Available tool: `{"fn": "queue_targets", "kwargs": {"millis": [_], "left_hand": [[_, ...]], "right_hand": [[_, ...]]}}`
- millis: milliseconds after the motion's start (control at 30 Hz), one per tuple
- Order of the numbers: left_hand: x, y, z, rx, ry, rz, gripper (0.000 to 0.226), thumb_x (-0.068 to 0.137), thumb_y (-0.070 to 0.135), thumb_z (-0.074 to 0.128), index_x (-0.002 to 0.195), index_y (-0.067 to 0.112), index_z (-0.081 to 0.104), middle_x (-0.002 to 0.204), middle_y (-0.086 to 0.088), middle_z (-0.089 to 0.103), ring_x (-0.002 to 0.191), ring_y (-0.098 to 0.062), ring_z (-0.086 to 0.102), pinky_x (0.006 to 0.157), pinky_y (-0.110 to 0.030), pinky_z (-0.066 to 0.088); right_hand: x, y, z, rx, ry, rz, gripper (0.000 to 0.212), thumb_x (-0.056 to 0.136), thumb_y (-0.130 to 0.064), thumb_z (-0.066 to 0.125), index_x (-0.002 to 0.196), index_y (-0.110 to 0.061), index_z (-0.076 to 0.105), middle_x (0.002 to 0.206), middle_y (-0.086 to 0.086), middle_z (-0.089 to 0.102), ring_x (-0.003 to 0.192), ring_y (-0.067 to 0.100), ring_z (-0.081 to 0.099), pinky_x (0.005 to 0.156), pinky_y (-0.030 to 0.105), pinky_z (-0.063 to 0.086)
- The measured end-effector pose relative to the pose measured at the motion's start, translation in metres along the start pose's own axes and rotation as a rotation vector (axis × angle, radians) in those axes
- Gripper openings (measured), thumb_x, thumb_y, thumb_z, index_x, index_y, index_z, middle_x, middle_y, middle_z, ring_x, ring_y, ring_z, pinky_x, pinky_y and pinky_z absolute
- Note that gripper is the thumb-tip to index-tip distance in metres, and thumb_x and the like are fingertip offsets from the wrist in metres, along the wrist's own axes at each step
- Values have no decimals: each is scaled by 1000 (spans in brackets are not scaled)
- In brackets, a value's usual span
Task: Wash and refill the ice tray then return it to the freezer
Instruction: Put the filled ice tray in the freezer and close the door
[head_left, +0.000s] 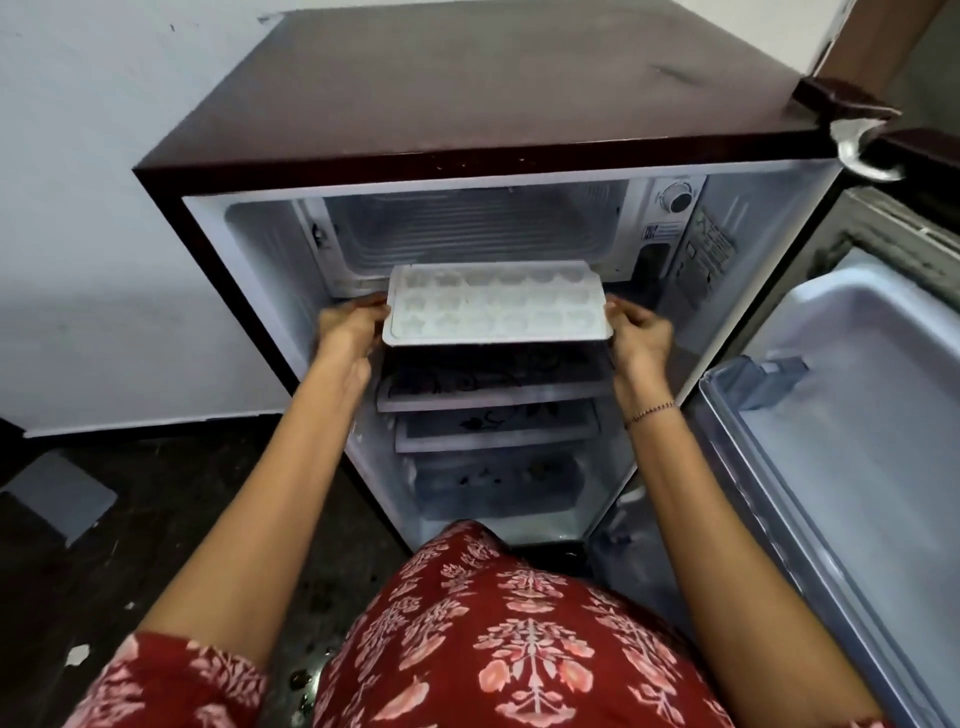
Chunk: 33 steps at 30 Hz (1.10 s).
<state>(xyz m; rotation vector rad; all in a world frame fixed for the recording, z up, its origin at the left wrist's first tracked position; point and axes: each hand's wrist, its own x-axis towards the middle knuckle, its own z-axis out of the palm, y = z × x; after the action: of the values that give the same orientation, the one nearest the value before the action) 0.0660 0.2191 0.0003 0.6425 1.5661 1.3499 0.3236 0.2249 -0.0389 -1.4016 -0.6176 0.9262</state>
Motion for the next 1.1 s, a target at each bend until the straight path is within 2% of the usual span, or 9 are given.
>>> {"fn": "queue_targets", "kwargs": {"millis": [100,200,367,433,533,667,767,900,1100], "left_hand": [[18,10,10,-41,-31,1,33,87,-9,54,120,-5,58,102,-15,70,53,-6,62,49,-16,51],[41,17,20,-16,-14,8,34,87,-8,54,121,-5,57,122,-22,60,83,-21,62,52,-19,51],[74,23,33,50,-30,-38,39,96,2,45,135,1,45,138,-17,49,124,-27,50,82,-22,46],[82,22,35,44,-27,-43,36,97,3,45,133,3,47,135,-13,51,123,-26,51,83,-21,46],[89,22,37,20,17,-34,14,93,1,51,102,9,58,110,-13,57,86,-21,62,67,-25,50],[94,24,41,-29,58,-9,28,90,-4,52,118,-1,56,102,-10,57,89,-20,55,74,-28,47],[91,23,45,100,91,47,16,91,2,52,102,2,62,93,-8,61,89,-21,55,64,-24,48],[80,11,49,369,141,314,20,89,7,50,102,5,66,111,-17,63,100,-29,58,79,-35,44],[56,-29,65,1068,141,750,61,99,39,32,147,3,21,156,-18,15,145,-30,12,119,-37,14]], "right_hand": [[22,-13,17,-55,12,-37,23,87,-6,62,108,2,68,96,8,67,87,15,61,76,21,51],[41,-20,33,-114,18,-85,20,87,-4,60,104,0,70,103,13,70,89,15,62,76,20,51],[59,-21,50,-202,-5,-125,20,86,-5,62,104,0,70,110,17,68,101,23,64,89,30,52],[63,-20,53,-216,-8,-121,20,86,-5,62,105,1,69,111,18,68,104,25,64,90,29,51],[71,-18,57,-249,-19,-98,23,87,-6,62,109,1,66,116,19,65,110,26,61,93,26,48],[76,-17,63,-230,-33,-120,25,88,-7,61,112,1,64,119,18,63,111,25,59,87,21,46],[79,-16,66,-294,-33,-156,25,91,-13,60,111,1,64,118,18,64,111,25,59,80,19,44],[71,-13,64,-576,-49,-413,31,98,-14,44,120,2,59,125,20,59,117,29,55,93,27,39],[50,8,66,-864,-163,-768,54,101,-28,36,147,-1,24,156,16,18,145,30,12,119,30,9]]}}
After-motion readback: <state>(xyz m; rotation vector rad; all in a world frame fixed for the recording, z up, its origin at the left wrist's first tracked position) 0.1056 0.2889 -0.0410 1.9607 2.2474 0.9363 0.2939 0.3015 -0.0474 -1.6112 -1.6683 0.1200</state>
